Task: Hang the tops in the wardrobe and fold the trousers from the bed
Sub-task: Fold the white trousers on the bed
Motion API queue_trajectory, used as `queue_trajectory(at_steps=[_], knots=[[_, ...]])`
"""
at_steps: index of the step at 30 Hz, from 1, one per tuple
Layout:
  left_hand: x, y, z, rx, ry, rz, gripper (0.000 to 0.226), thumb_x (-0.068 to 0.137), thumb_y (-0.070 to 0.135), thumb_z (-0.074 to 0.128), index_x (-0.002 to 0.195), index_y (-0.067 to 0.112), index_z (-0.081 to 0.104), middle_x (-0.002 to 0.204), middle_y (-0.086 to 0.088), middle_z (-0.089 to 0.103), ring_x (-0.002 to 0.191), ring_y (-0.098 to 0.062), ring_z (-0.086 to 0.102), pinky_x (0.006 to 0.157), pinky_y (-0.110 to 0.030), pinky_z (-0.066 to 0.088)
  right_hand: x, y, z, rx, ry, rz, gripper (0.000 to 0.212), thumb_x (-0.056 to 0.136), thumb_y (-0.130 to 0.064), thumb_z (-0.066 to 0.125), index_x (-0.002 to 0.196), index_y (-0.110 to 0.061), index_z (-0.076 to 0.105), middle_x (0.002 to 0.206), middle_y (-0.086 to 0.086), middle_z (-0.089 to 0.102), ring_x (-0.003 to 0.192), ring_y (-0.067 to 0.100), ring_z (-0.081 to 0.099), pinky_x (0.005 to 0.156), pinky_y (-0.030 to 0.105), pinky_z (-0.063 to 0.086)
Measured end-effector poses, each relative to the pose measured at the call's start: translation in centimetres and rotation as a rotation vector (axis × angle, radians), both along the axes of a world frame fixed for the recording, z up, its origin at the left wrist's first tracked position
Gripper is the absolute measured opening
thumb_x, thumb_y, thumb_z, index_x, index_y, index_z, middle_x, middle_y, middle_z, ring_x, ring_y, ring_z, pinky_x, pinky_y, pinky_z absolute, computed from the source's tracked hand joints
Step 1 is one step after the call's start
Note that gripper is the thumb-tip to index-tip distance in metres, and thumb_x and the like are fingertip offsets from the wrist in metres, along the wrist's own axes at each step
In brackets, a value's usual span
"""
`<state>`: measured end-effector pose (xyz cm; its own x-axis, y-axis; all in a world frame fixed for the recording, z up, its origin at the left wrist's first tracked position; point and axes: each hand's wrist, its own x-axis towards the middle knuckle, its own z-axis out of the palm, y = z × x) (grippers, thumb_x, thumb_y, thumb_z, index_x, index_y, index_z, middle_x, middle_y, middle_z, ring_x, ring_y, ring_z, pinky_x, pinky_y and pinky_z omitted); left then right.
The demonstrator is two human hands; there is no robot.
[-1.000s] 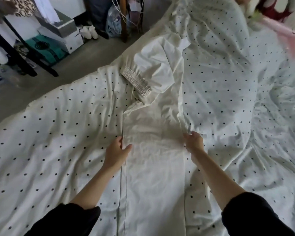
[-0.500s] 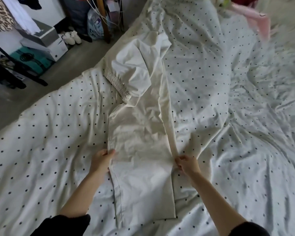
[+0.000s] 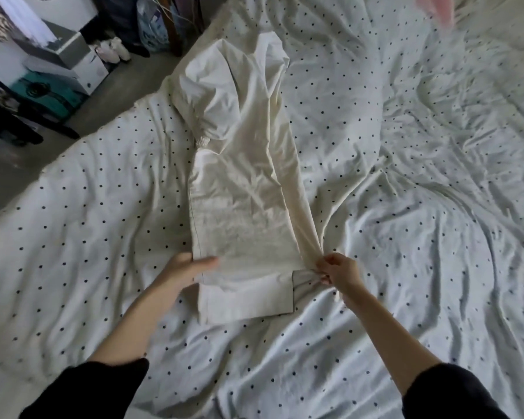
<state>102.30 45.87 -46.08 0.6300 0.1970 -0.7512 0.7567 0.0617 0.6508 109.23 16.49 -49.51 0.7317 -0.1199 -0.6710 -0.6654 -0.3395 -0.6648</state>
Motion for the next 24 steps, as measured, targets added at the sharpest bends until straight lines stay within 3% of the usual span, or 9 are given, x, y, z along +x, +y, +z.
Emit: queue_trajectory(at_steps=[2,4,8,12,14,17,19,21,24], knots=[[0.3,-0.2,2.1,-0.081,-0.064,0.018,0.024,0.079,0.020,0.070,0.098,0.005,0.068,0.096,-0.009,0.073,0.093,-0.026,0.068,0.089,-0.040,0.050,-0.6,-1.2,0.6,-0.017,-0.028,-0.006,0.008,0.088,-0.002,0.061,0.080,-0.004,0.061,0.064,0.007,0.060,0.055,0.020,0.056,0.061,0.034,0.049],[0.0,-1.1,4.1,-0.217,-0.116,0.083,0.030,0.078,0.020,0.067,0.104,0.004,0.066,0.098,-0.010,0.072,0.088,-0.022,0.069,0.080,-0.035,0.053,-2.2,-2.7,1.2,-0.027,-0.040,-0.014,0.008,0.089,-0.003,0.060,0.081,-0.004,0.061,0.069,0.008,0.061,0.060,0.022,0.058,0.068,0.040,0.051],[-2.2,-2.9,5.8,-0.498,-0.153,0.334,0.022,0.078,0.019,0.062,0.098,0.010,0.066,0.086,-0.002,0.073,0.076,-0.011,0.070,0.066,-0.024,0.057,-6.2,-5.9,1.4,-0.007,-0.008,-0.063,0.009,0.090,-0.001,0.057,0.083,-0.006,0.060,0.080,0.009,0.062,0.072,0.022,0.061,0.061,0.028,0.052],[-7.7,-6.3,4.7,-0.089,0.039,-0.071,0.014,0.084,0.016,0.065,0.095,0.006,0.065,0.095,-0.011,0.067,0.083,-0.020,0.062,0.079,-0.030,0.050,-10.7,-8.4,1.1,0.094,0.062,-0.135,0.014,0.089,0.003,0.055,0.080,-0.005,0.060,0.074,0.010,0.060,0.066,0.020,0.060,0.059,0.025,0.052],[-10.0,-7.8,3.9,0.170,0.108,-0.263,0.008,0.084,0.014,0.068,0.083,0.007,0.065,0.079,-0.003,0.066,0.072,-0.015,0.059,0.066,-0.021,0.046,-12.3,-9.5,0.6,0.111,0.081,-0.130,0.014,0.090,0.002,0.056,0.079,-0.005,0.059,0.073,0.011,0.061,0.067,0.020,0.060,0.062,0.027,0.050],[-12.3,-9.5,3.1,0.300,0.079,-0.328,0.030,0.087,0.014,0.065,0.060,0.016,0.053,0.046,0.011,0.051,0.051,-0.007,0.047,0.048,-0.015,0.034,-14.2,-11.0,0.1,0.117,0.094,-0.138,0.011,0.090,0.002,0.054,0.082,-0.004,0.058,0.073,0.013,0.064,0.066,0.019,0.064,0.063,0.028,0.049],[-13.3,-10.6,3.2,0.210,0.046,-0.245,0.022,0.087,0.015,0.065,0.066,0.012,0.058,0.053,0.004,0.054,0.054,-0.012,0.050,0.054,-0.022,0.036,-15.1,-12.1,0.1,0.108,0.086,-0.141,0.012,0.090,0.003,0.053,0.082,-0.004,0.058,0.071,0.012,0.064,0.064,0.018,0.064,0.060,0.027,0.049],[-14.2,-11.8,3.7,-0.006,-0.003,-0.049,0.011,0.086,0.011,0.065,0.088,0.001,0.065,0.071,-0.007,0.066,0.064,-0.020,0.061,0.061,-0.028,0.045,-16.2,-13.4,0.2,0.098,0.079,-0.147,0.010,0.090,0.004,0.052,0.085,-0.003,0.058,0.071,0.011,0.063,0.063,0.018,0.064,0.058,0.026,0.049],[-15.6,-13.6,3.4,-0.216,-0.028,0.098,0.024,0.082,0.012,0.066,0.105,0.002,0.065,0.098,-0.014,0.071,0.088,-0.030,0.068,0.080,-0.039,0.052,-17.9,-15.7,0.1,0.053,0.075,-0.192,0.009,0.091,0.003,0.051,0.094,0.001,0.059,0.079,0.016,0.063,0.065,0.019,0.063,0.060,0.027,0.048]])
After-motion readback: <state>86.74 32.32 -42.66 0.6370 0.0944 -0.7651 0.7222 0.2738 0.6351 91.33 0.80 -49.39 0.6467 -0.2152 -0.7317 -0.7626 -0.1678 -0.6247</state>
